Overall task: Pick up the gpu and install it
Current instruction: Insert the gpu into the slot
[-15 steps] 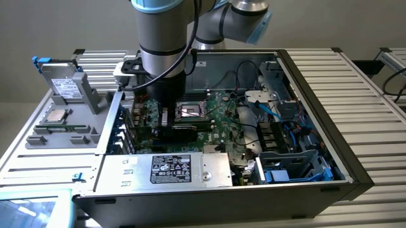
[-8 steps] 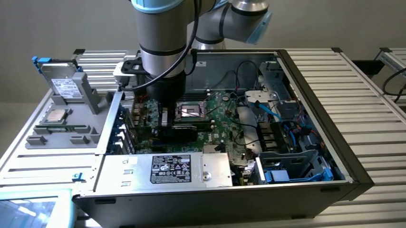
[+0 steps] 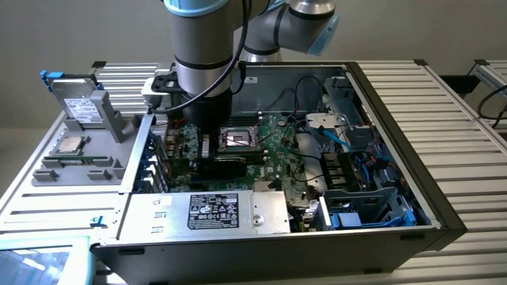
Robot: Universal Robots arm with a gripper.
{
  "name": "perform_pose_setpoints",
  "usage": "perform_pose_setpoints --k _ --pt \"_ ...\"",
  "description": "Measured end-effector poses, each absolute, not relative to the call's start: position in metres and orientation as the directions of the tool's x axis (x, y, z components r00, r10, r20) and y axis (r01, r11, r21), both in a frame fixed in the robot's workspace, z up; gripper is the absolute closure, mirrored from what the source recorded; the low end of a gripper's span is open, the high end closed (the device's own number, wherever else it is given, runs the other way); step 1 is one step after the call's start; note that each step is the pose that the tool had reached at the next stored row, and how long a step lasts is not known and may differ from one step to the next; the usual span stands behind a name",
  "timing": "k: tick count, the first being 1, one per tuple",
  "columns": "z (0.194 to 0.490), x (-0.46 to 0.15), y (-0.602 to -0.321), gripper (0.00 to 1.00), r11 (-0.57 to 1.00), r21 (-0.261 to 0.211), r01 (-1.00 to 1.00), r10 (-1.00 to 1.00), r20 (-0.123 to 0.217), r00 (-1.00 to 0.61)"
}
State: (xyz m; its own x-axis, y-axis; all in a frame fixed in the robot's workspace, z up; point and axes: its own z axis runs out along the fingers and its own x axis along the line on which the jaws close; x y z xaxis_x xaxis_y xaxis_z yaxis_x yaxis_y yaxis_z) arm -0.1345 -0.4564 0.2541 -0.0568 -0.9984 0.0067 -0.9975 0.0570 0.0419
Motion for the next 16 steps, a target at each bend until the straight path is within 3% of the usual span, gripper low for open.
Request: perform_pose_setpoints --k 8,10,13,15,16 --pt "0.2536 -0.1349 -0.4562 0.71 0.058 0.042 -0.997 -0.998 0.005 -0.058" --pt "0.2539 -0.1346 -0.4563 0.66 0.057 0.042 -0.997 -0.998 0.006 -0.057" --pt "0.2541 -0.1345 -0.4564 0.47 0.057 0.042 -0.997 -0.998 0.007 -0.057" --pt "0.2542 -0.1346 -0.4565 0.47 0.057 0.042 -0.997 -0.998 0.006 -0.057" --pt "0.2545 -0.1346 -0.4565 0.41 0.057 0.042 -0.997 -0.998 0.004 -0.057"
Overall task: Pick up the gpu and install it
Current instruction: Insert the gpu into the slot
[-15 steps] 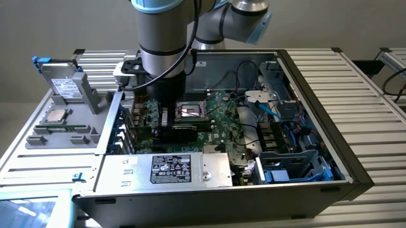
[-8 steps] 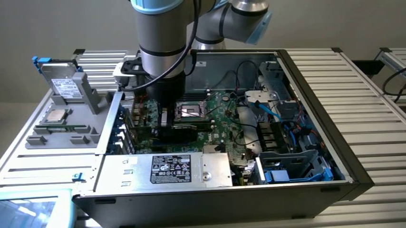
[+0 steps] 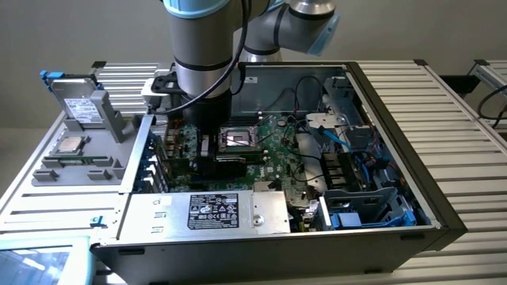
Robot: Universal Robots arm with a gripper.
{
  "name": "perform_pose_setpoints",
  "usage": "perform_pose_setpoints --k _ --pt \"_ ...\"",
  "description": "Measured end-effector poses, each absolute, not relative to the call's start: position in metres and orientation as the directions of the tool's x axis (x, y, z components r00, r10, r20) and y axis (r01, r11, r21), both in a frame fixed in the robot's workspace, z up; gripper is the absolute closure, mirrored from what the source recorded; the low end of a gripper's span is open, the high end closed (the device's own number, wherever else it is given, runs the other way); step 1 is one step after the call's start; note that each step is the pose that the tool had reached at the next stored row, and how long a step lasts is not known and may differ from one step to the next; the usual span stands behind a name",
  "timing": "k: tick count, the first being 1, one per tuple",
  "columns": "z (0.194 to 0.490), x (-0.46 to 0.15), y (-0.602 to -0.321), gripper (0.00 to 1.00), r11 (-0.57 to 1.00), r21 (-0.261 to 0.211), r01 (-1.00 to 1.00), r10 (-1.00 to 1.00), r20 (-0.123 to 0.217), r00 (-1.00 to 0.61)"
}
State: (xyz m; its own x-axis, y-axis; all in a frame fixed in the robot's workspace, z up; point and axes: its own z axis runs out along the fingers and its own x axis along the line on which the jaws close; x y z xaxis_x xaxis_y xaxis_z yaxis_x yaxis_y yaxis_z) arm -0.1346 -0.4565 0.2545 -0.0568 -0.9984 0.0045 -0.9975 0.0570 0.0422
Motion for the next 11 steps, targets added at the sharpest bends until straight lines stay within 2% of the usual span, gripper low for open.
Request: perform_pose_setpoints --k 8,9,10,11 --pt "0.274 -0.134 -0.456 0.41 0.057 0.042 -0.997 -0.998 0.003 -0.057" --pt "0.274 -0.134 -0.456 0.43 0.057 0.042 -0.997 -0.998 0.003 -0.057" --pt "0.274 -0.134 -0.456 0.5 0.057 0.042 -0.998 -0.998 0.003 -0.057" --pt "0.275 -0.134 -0.456 0.5 0.057 0.042 -0.998 -0.998 0.003 -0.057"
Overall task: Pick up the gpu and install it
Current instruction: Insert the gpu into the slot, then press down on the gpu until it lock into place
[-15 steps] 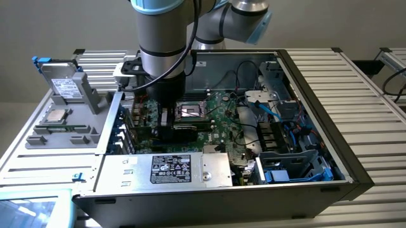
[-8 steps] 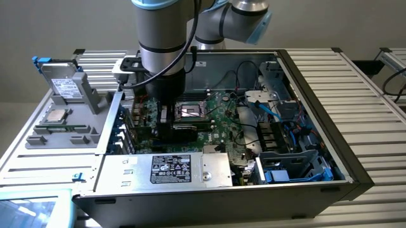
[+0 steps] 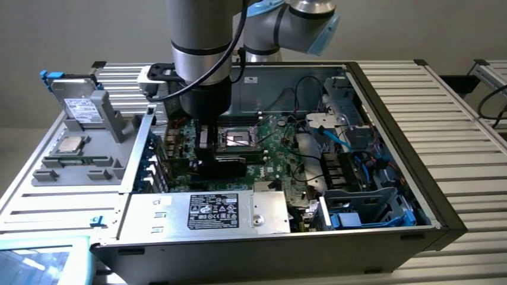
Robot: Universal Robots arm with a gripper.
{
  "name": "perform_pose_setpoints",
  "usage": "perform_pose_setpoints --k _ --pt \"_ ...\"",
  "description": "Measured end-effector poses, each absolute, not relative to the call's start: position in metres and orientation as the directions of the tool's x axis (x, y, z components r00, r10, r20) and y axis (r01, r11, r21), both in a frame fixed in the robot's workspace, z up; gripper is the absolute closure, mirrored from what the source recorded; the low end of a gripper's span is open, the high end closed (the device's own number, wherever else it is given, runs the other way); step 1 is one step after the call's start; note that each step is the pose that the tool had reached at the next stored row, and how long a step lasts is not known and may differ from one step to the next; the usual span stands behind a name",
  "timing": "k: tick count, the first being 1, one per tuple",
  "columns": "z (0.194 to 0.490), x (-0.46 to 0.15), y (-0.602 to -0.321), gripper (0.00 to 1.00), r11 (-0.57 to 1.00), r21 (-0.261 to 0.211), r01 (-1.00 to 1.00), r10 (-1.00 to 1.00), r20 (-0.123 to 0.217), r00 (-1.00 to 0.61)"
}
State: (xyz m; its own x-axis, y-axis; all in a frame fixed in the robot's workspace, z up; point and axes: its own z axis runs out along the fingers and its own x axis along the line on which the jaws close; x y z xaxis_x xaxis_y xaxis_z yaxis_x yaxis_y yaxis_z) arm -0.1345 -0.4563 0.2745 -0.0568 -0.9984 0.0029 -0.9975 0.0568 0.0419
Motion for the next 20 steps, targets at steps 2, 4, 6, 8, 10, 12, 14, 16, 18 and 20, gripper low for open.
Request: perform_pose_setpoints --k 2,4,6,8,10,12,14,16,18,20 --pt "0.2747 -0.1345 -0.4563 0.62 0.057 0.042 -0.997 -0.998 0.003 -0.057" --pt "0.2747 -0.1345 -0.4563 0.68 0.057 0.042 -0.997 -0.998 0.003 -0.057" --pt "0.2747 -0.1345 -0.4563 0.74 0.057 0.042 -0.997 -0.998 0.003 -0.057" --pt "0.2747 -0.1346 -0.4563 0.86 0.057 0.042 -0.997 -0.998 0.003 -0.057" --pt "0.2747 -0.1345 -0.4563 0.86 0.057 0.042 -0.997 -0.998 0.003 -0.057" --pt "0.2747 -0.1345 -0.4563 0.86 0.057 0.042 -0.997 -0.998 0.003 -0.057" --pt "0.2747 -0.1345 -0.4563 0.86 0.057 0.042 -0.997 -0.998 0.003 -0.057" --pt "0.2747 -0.1345 -0.4563 0.86 0.057 0.042 -0.997 -0.998 0.003 -0.057" --pt "0.2747 -0.1345 -0.4563 0.86 0.057 0.042 -0.997 -0.998 0.003 -0.057" --pt "0.2747 -0.1345 -0.4563 0.86 0.057 0.042 -0.997 -0.998 0.003 -0.057"
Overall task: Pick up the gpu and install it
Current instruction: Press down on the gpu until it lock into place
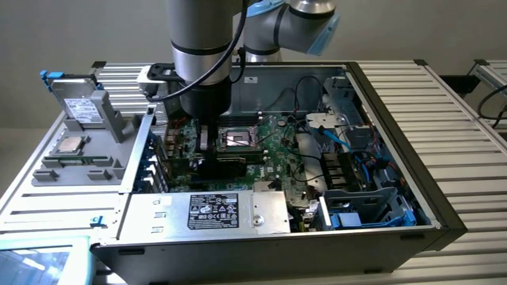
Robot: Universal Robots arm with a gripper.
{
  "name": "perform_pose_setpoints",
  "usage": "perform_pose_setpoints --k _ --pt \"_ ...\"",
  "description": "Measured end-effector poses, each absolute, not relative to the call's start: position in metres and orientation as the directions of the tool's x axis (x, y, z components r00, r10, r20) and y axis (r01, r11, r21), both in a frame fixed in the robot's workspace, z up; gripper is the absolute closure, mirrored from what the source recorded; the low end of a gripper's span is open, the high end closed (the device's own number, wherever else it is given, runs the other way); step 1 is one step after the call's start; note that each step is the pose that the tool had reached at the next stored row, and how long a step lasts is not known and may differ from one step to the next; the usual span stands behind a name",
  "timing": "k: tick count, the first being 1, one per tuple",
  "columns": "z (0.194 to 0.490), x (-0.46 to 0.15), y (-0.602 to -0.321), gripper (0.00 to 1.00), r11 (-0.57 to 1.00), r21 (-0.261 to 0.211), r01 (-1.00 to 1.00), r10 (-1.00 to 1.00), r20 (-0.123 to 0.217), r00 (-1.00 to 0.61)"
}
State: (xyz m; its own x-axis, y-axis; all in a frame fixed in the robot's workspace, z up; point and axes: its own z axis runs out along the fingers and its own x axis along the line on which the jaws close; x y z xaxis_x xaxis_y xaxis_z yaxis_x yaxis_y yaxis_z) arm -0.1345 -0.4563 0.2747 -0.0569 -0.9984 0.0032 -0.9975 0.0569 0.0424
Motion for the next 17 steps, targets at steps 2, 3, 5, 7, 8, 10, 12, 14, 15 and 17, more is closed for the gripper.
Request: perform_pose_setpoints --k 2,3,5,7,8,10,12,14,15,17 --pt "0.275 -0.135 -0.456 0.86 0.057 0.042 -0.997 -0.998 0.003 -0.057" --pt "0.275 -0.135 -0.456 0.86 0.057 0.042 -0.997 -0.998 0.003 -0.057" --pt "0.275 -0.135 -0.455 0.86 0.057 0.042 -0.997 -0.998 0.003 -0.057" --pt "0.275 -0.135 -0.453 0.86 0.057 0.042 -0.997 -0.998 0.003 -0.057" --pt "0.275 -0.136 -0.452 0.86 0.057 0.042 -0.997 -0.998 0.003 -0.057" --pt "0.275 -0.137 -0.449 0.86 0.057 0.042 -0.997 -0.998 0.003 -0.057" --pt "0.275 -0.138 -0.447 0.86 0.057 0.042 -0.997 -0.998 0.003 -0.057" --pt "0.275 -0.142 -0.446 0.86 0.057 0.042 -0.997 -0.998 0.003 -0.057" --pt "0.275 -0.144 -0.446 0.86 0.057 0.042 -0.997 -0.998 0.003 -0.057" --pt "0.275 -0.147 -0.446 0.86 0.056 0.042 -0.998 -0.998 0.003 -0.056"
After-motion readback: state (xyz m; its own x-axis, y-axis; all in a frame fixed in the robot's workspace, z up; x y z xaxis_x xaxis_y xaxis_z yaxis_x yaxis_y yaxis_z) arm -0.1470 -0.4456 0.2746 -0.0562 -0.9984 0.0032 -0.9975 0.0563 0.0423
